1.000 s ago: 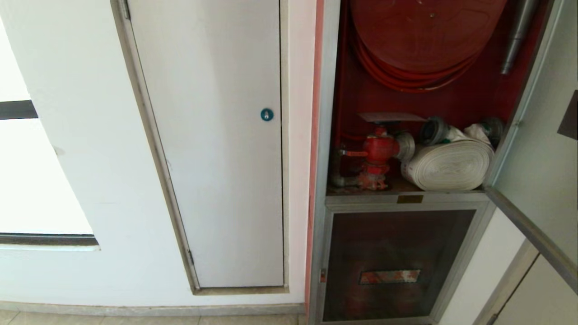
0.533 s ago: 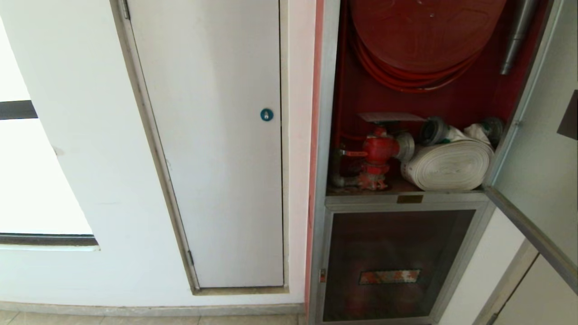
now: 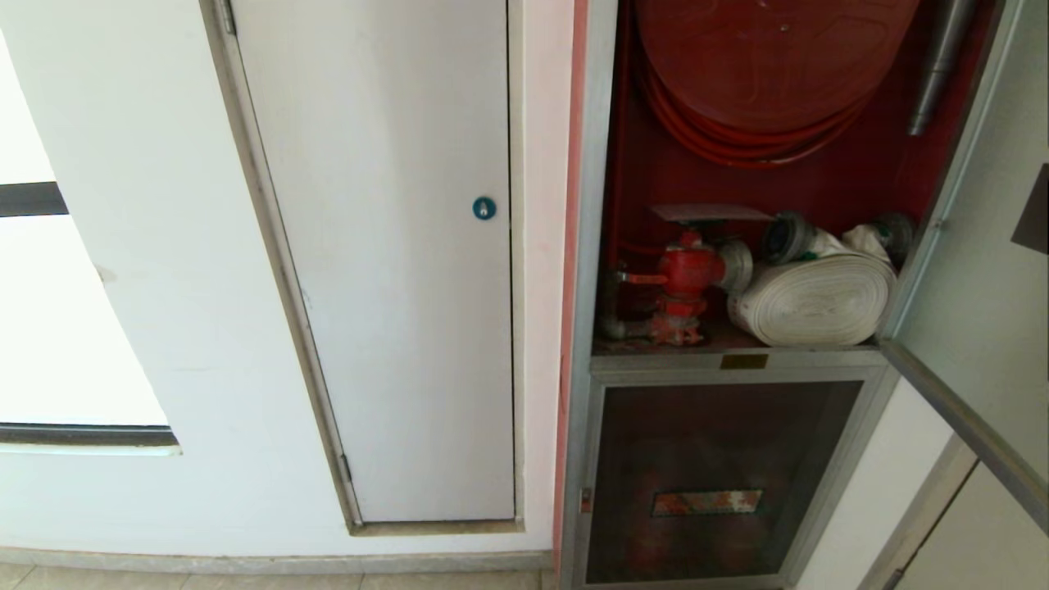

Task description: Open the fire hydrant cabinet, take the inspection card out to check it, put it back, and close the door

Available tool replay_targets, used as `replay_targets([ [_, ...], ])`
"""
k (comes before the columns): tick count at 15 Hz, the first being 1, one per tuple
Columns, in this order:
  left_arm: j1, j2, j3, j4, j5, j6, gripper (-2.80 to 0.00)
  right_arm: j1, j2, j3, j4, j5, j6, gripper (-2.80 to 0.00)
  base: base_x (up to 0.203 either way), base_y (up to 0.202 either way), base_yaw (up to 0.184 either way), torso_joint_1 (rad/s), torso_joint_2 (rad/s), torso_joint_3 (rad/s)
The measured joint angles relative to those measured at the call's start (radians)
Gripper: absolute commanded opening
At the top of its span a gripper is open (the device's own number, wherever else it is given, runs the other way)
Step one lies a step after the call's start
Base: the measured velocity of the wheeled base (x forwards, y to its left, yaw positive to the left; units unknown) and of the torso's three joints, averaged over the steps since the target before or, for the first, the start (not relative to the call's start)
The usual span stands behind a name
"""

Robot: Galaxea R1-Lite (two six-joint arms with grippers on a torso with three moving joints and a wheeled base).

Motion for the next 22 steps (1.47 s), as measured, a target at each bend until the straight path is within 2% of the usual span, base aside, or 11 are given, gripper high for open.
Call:
replay_targets([
  [2,0.0,0.0,0.0,0.0,0.0,0.0,-2.8,-0.089,0.031,0.016,-0.034,-0.001,0.118,-2.8,0.0,0.0,0.0,0.0,0.0,0.0],
  [4,0.0,0.0,0.0,0.0,0.0,0.0,-2.8,-0.15,0.061,0.062,-0.108,-0.002,0.163,-2.8,0.0,0.0,0.0,0.0,0.0,0.0],
  [7,0.0,0.0,0.0,0.0,0.0,0.0,-2.8,-0.237,0.125,0.131,-0.274,0.001,0.169,-2.8,0.0,0.0,0.0,0.0,0.0,0.0],
  [11,0.0,0.0,0.0,0.0,0.0,0.0,-2.8,-0.311,0.209,0.181,-0.446,0.002,0.169,-2.8,0.0,0.0,0.0,0.0,0.0,0.0],
  [18,0.0,0.0,0.0,0.0,0.0,0.0,-2.8,-0.433,0.345,0.216,-0.632,0.024,0.193,-2.8,0.0,0.0,0.0,0.0,0.0,0.0],
  [22,0.0,0.0,0.0,0.0,0.0,0.0,-2.8,-0.488,0.414,0.219,-0.649,0.067,0.217,-2.8,0.0,0.0,0.0,0.0,0.0,0.0],
])
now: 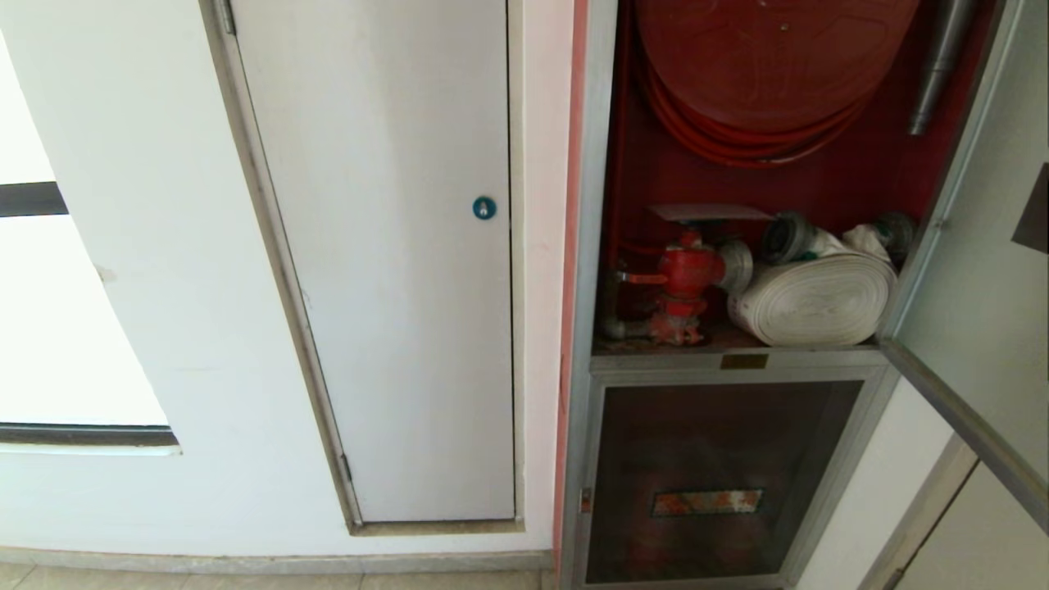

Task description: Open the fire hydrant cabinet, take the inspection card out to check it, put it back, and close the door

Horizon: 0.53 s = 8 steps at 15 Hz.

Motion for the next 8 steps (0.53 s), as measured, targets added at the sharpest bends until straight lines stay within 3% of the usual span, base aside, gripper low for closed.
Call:
replay_targets([
  [8,0.0,0.0,0.0,0.0,0.0,0.0,-2.8,-0.011,0.082,-0.005,-0.055,0.05,-0.003,-2.8,0.0,0.0,0.0,0.0,0.0,0.0],
])
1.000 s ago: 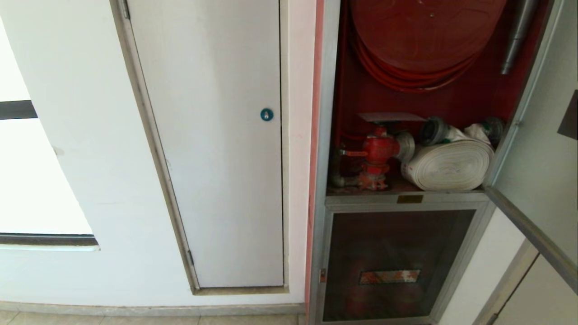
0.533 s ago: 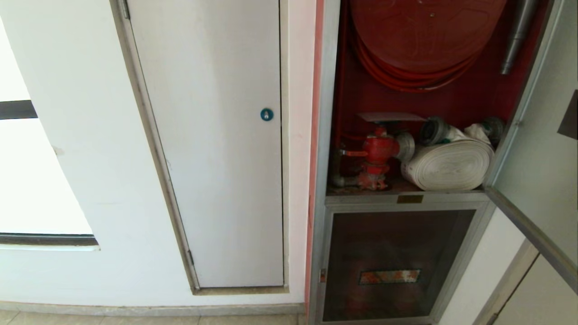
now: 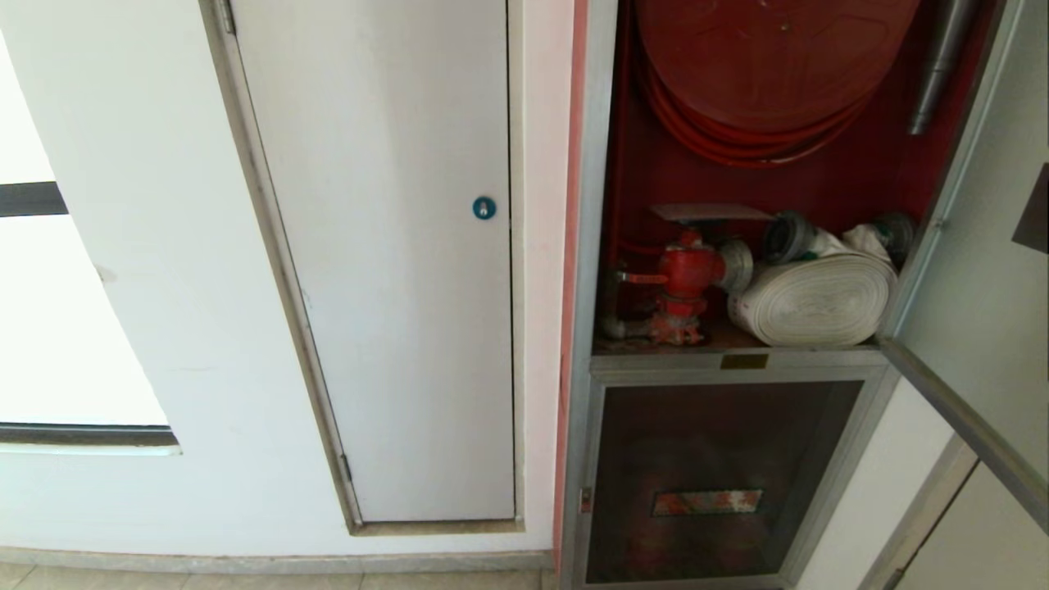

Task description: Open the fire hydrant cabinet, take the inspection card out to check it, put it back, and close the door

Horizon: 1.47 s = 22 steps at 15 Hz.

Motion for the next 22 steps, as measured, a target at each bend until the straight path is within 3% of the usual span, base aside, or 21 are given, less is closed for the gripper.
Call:
replay_targets([
  [16,0.0,0.0,0.0,0.0,0.0,0.0,-2.8,0.015,-0.043,0.029,0.087,0.138,-0.003,-2.8,0.0,0.0,0.0,0.0,0.0,0.0],
  [22,0.0,0.0,0.0,0.0,0.0,0.0,-2.8,0.135,-0.156,0.038,0.22,0.248,-0.013,-2.8,0.0,0.0,0.0,0.0,0.0,0.0],
])
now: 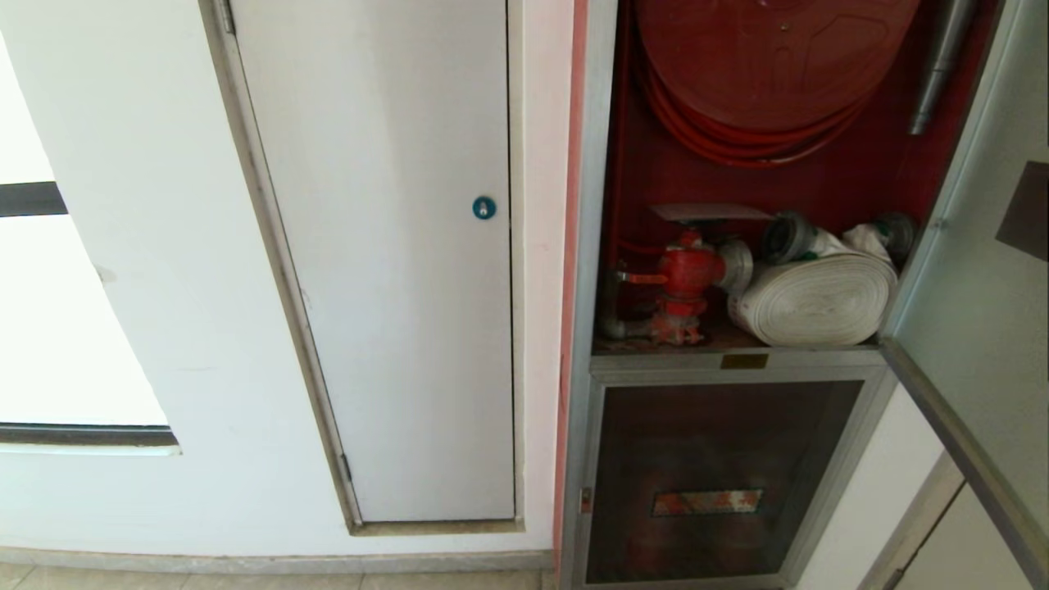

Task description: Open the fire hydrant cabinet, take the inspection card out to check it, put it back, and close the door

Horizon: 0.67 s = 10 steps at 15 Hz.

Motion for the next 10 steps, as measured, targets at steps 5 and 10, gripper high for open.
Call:
replay_targets([
  [5,0.0,0.0,0.0,0.0,0.0,0.0,-2.8,0.148,-0.025,-0.037,0.118,0.038,0.001,-2.8,0.0,0.0,0.0,0.0,0.0,0.0],
  [10,0.0,0.0,0.0,0.0,0.0,0.0,-2.8,0.198,0.008,-0.086,0.146,0.228,0.002,-2.8,0.0,0.0,0.0,0.0,0.0,0.0],
])
